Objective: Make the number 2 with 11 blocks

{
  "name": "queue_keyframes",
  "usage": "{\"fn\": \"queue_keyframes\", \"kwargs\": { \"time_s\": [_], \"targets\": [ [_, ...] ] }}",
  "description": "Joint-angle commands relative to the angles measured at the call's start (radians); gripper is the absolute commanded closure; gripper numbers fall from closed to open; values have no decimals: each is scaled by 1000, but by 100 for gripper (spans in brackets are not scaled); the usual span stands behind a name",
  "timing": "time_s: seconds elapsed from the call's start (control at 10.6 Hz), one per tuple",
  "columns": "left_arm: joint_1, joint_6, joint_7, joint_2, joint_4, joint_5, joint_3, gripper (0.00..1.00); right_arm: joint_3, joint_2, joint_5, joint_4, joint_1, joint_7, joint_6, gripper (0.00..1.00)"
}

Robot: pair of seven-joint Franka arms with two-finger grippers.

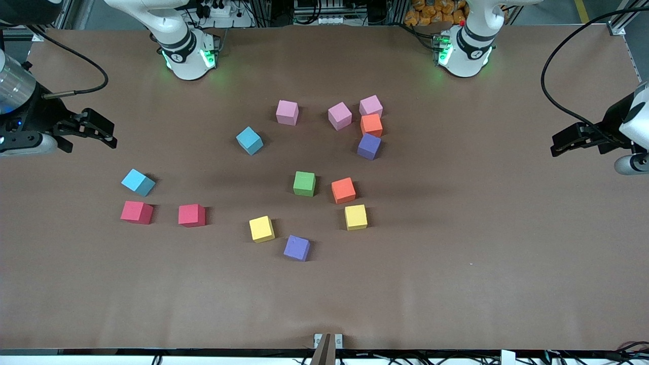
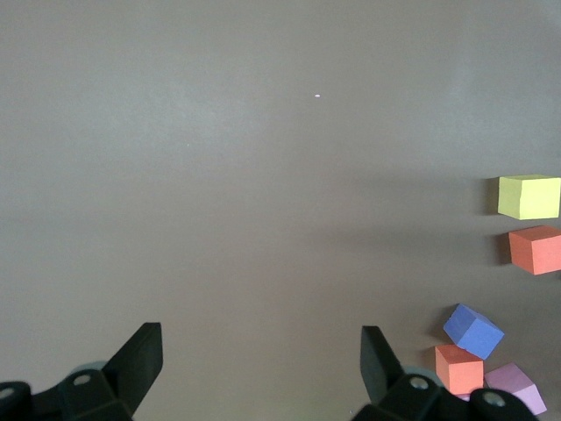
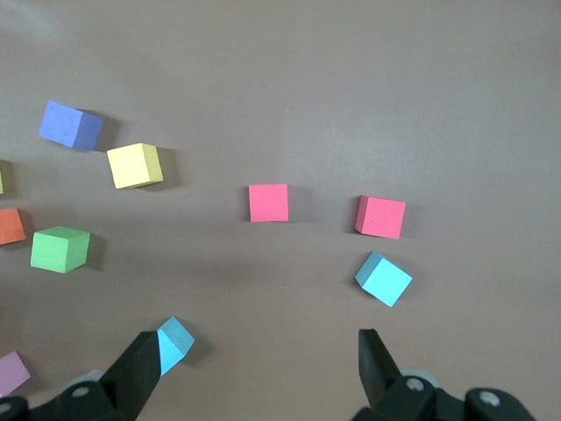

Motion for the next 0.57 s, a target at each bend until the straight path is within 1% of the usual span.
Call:
{"fn": "queue_keyframes", "kwargs": {
  "time_s": [0.0, 0.47],
  "targets": [
    [1, -11, -3, -16, -7, -12, -7, 0, 4, -28, 13, -28, -9, -4, -6, 0],
    [0, -11, -4, -17, -9, -6, -13, 0, 3, -32, 13, -27, -14, -6, -42, 0]
  ]
}}
